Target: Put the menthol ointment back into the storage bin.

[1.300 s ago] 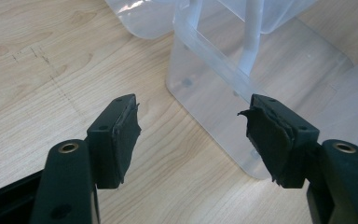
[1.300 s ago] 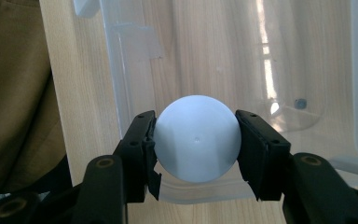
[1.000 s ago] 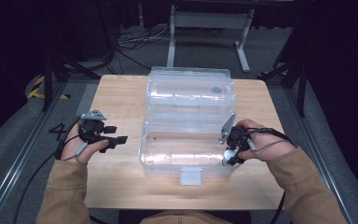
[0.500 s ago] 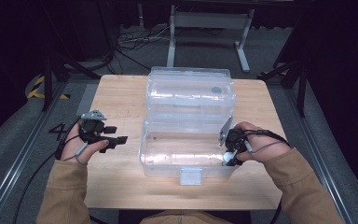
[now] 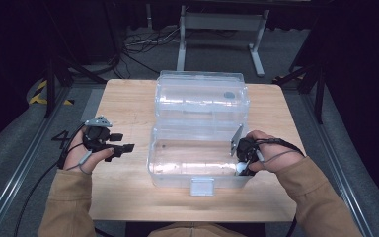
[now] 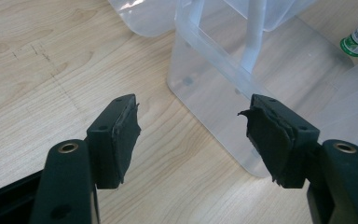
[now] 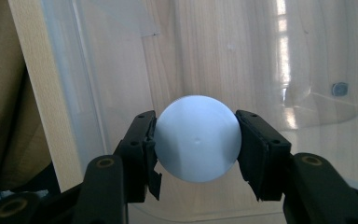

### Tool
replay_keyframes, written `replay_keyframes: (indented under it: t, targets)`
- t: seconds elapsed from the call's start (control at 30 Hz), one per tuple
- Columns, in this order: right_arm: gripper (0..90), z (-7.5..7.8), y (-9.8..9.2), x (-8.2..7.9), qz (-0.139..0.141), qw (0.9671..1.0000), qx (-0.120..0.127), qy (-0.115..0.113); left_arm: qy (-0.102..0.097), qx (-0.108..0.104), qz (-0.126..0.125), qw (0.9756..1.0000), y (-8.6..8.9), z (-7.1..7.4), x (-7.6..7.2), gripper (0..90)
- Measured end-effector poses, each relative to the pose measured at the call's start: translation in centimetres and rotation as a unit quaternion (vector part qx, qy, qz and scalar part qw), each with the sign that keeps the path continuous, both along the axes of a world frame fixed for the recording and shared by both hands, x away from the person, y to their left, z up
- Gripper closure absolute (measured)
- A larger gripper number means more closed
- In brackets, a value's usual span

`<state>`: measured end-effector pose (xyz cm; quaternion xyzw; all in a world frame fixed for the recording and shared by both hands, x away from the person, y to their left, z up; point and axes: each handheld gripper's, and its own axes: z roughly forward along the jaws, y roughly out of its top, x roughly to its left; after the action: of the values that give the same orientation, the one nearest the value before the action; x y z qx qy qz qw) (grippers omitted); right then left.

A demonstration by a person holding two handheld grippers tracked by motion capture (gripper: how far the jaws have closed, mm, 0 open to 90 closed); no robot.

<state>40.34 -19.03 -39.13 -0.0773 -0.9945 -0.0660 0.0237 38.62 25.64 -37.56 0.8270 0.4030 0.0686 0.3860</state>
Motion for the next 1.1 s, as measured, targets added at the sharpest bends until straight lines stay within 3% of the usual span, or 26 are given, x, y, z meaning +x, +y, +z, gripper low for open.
replay_keyframes:
  t: [1.1]
  targets:
    - [50.3, -1.0, 0.2, 0.3, -0.003, 0.9997, -0.019, 0.014, 0.008, 0.003, -0.003, 1.0000, 0.0, -0.2, 0.1, 34.4]
